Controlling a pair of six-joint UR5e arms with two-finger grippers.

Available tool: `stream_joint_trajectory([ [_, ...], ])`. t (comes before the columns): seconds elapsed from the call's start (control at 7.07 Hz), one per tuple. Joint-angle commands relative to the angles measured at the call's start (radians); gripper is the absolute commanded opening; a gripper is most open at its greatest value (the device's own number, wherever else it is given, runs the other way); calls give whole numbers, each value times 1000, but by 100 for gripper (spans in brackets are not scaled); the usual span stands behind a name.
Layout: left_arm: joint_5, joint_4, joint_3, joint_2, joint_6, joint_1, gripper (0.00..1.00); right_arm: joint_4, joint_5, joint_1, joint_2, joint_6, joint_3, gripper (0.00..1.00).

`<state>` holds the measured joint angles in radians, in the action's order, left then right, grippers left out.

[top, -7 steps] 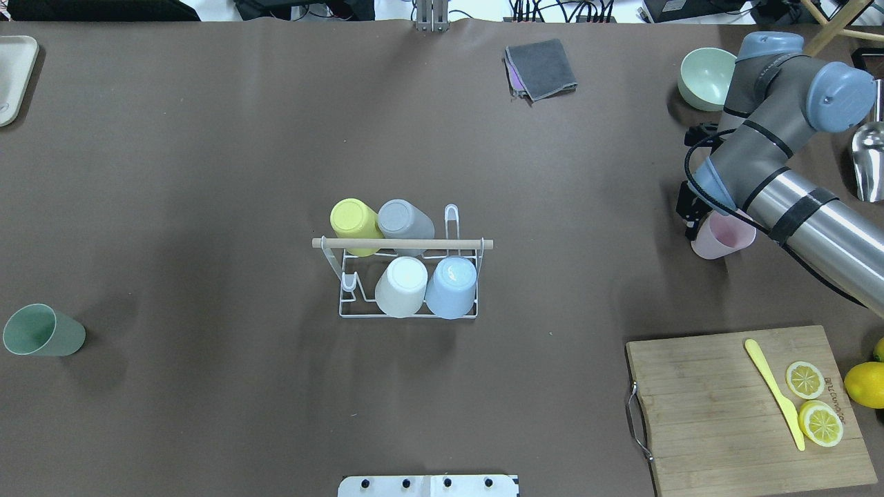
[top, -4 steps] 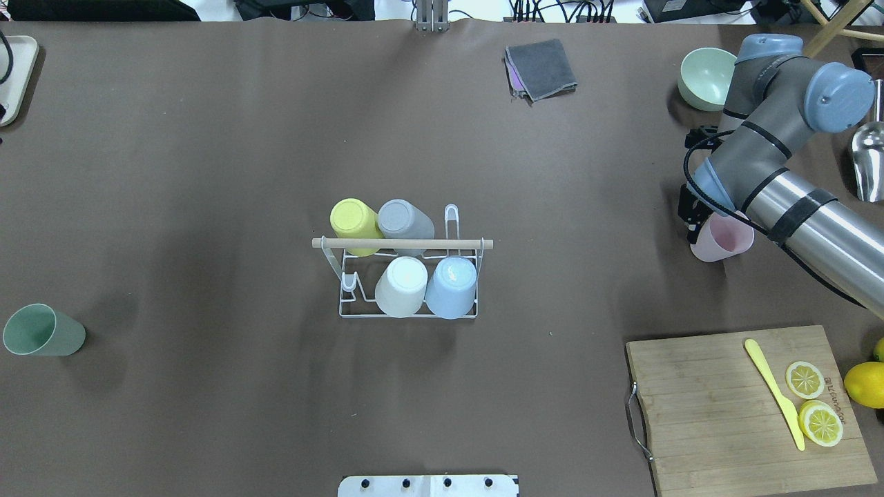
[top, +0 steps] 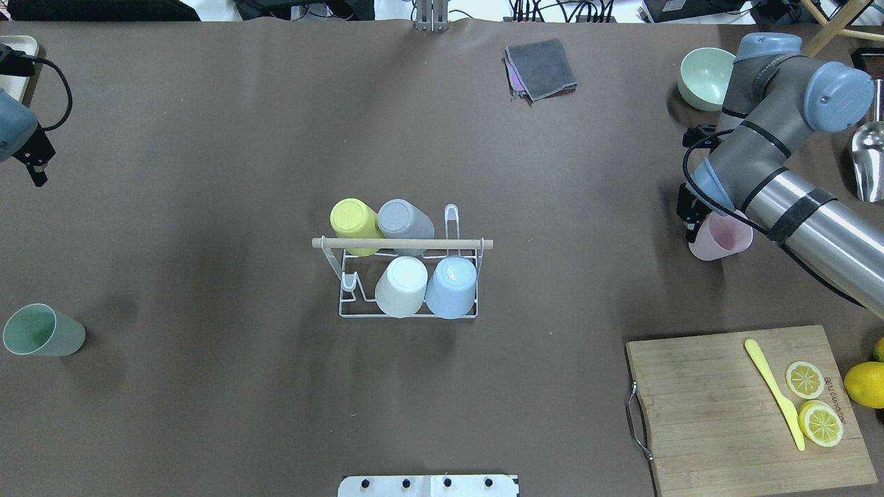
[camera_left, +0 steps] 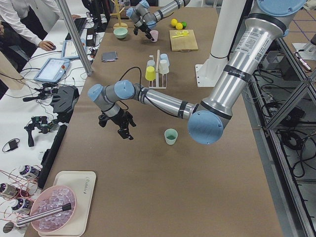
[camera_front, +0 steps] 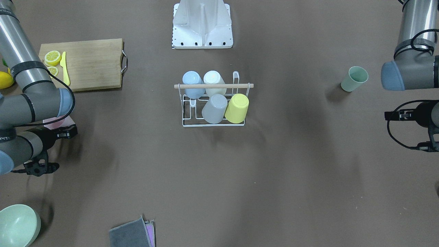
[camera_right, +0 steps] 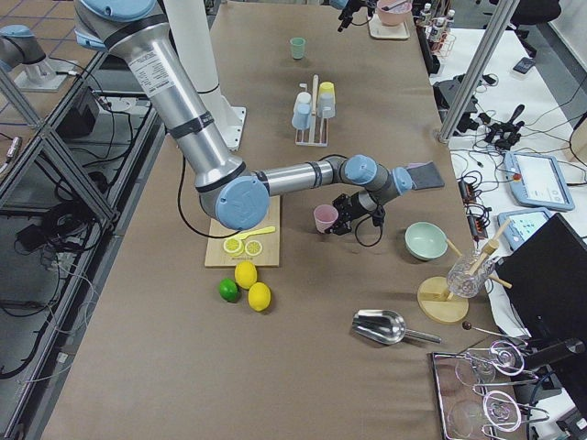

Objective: Place cup on cup holder

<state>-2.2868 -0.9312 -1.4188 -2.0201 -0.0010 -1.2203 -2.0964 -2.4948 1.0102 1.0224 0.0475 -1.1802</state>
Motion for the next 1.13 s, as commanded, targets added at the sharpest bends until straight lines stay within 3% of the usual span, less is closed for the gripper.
stream_joint_trajectory([
  [0.0, 1, 80, -8, 4, 107, 39, 98, 2, -21, 37, 11, -66, -30, 18],
  [0.57, 1, 91, -3, 1, 99, 128, 98, 2, -234, 108, 54, -349, -35, 18],
  [0.99, -2, 88, 17, 6, 101, 204, 98, 60, -438, 68, 172, -391, -84, 14],
])
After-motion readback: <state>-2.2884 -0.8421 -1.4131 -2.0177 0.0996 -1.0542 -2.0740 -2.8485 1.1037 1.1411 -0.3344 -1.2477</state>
